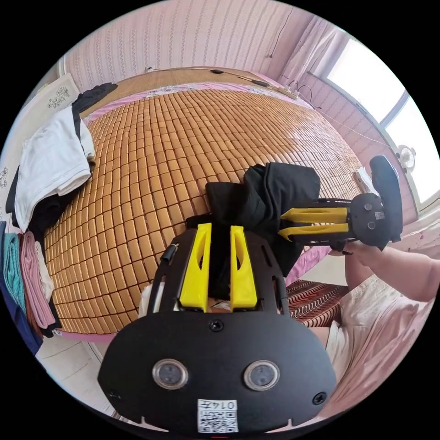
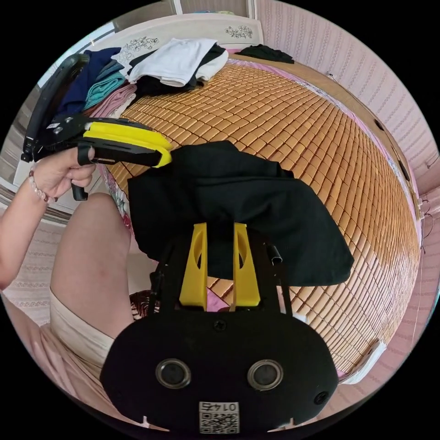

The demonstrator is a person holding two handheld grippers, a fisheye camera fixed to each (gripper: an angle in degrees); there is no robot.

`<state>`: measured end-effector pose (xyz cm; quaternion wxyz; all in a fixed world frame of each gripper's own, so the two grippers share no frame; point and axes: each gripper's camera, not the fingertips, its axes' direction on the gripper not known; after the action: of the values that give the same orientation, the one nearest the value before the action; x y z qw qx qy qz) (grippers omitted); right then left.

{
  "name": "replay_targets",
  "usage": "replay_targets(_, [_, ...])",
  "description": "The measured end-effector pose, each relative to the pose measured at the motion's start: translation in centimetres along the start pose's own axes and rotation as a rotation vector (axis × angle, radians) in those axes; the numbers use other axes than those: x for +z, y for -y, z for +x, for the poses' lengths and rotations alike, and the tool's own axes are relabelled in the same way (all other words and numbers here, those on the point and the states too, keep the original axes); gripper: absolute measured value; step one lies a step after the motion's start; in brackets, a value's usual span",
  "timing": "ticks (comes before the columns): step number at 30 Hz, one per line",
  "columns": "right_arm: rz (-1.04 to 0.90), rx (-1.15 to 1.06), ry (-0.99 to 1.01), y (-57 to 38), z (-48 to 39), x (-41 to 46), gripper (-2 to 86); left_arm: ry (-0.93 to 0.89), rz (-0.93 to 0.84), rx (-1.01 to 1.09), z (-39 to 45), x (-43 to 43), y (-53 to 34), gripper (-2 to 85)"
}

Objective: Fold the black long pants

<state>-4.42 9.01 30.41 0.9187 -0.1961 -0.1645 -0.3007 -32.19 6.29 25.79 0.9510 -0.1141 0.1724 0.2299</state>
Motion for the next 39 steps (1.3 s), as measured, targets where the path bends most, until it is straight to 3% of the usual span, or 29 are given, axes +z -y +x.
replay_targets(6, [0.145,0.03,0.147,-5.4,2.9,-6.4,0.2,-0.025,0.051,0.078,2.6,0.1,0.6,7.7])
replay_targets(10, [0.193,0.078,0.236,-8.7,5.3,-9.1,0.1,0.114,-0.094,0.074,4.0,5.0,2.1,7.1])
replay_targets(12, [0.23,0.102,0.225,-10.0,6.8,-11.2,0.1,0.118,-0.147,0.072,4.1,6.7,2.2,5.7])
replay_targets(17, [0.353,0.094,0.088,-12.5,10.7,-19.1,0.0,0.14,-0.07,0.071,4.3,5.0,3.1,0.4])
replay_targets(20, [0.434,0.078,-0.062,-13.9,12.7,-24.1,0.0,0.189,0.095,0.064,3.7,0.0,3.2,-0.3])
replay_targets(22, [0.462,0.054,-0.177,-15.1,13.4,-26.9,-0.1,0.217,0.32,0.023,2.9,-6.2,1.7,-0.5])
replay_targets(25, [0.358,0.113,-0.297,-16.2,14.6,-26.9,-0.2,0.218,0.552,0.036,2.2,-12.4,-2.7,-0.3])
replay_targets(29, [0.24,0.229,-0.304,-18.1,16.5,-22.3,0.0,0.196,0.416,-0.042,0.3,-11.5,-7.1,0.7])
replay_targets(34, [-0.014,0.348,-0.111,-18.2,18.0,-13.1,7.2,0.135,0.095,-0.295,-4.0,-4.5,-13.5,3.9])
replay_targets(39, [0.008,0.152,-0.087,-10.7,14.2,-11.3,9.4,0.115,0.149,-0.458,-6.0,-5.5,-15.8,4.7])
